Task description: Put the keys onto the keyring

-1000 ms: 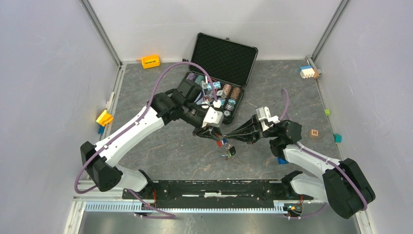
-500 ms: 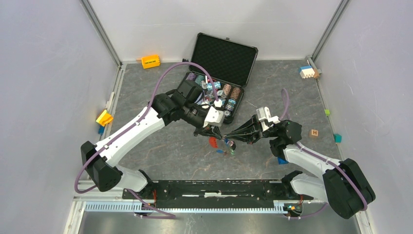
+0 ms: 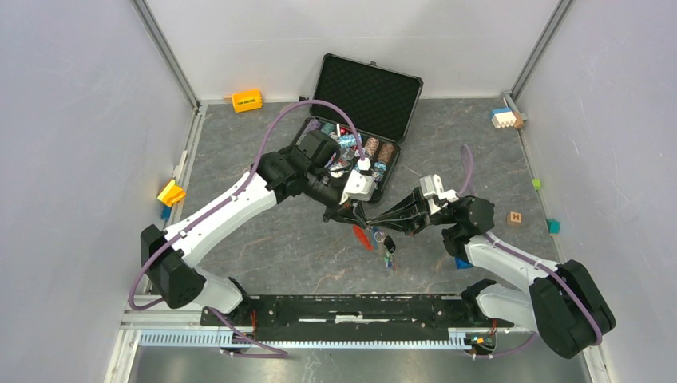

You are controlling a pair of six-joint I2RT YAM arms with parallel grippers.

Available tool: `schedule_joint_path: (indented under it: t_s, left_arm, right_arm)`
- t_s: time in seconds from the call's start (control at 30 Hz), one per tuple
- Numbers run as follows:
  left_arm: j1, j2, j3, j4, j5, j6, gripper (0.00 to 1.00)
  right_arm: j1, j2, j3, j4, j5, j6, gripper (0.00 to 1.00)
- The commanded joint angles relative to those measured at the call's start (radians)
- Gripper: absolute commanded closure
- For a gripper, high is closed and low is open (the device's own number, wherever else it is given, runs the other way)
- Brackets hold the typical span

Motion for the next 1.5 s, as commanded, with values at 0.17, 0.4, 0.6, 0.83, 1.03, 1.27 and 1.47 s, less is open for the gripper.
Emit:
schedule_joint_path:
  t_s: [0.17,0.4,0.6,0.83,1.03,1.27,1.47]
  left_arm:
    - [-0.008,-0.017,0.017,0.076,-0.021,-0.058,0.73]
    - [-0.006,-0.091,0.02,-0.003,-0.122,0.051,0.56]
    - [-0.006,-0.143,0.015,-0.054,-0.182,0.116,0.46]
    - [-0.008,-0.196,-0.047,0.004,-0.183,0.039,0.41]
    - [-0.014,-0.255,-0.166,0.148,-0.157,-0.08,0.42]
    - [-0.015,-0.269,-0.228,0.284,-0.127,-0.195,0.48]
    - [-0.022,-0.236,-0.198,0.352,-0.143,-0.313,0.59]
  right_arm:
    - [0.006,-0.036,0.01,0.009,0.019,-0.041,1.0]
    - [0.002,-0.038,0.013,-0.012,0.024,-0.053,1.0]
    - [-0.004,-0.037,0.016,-0.023,0.025,-0.058,1.0]
    - [-0.011,-0.041,0.019,-0.025,0.03,-0.053,1.0]
    - [-0.016,-0.044,0.022,-0.026,0.032,-0.047,1.0]
    - [-0.016,-0.04,0.022,-0.026,0.031,-0.047,1.0]
    - [-0.017,-0.037,0.019,-0.037,0.041,-0.056,1.0]
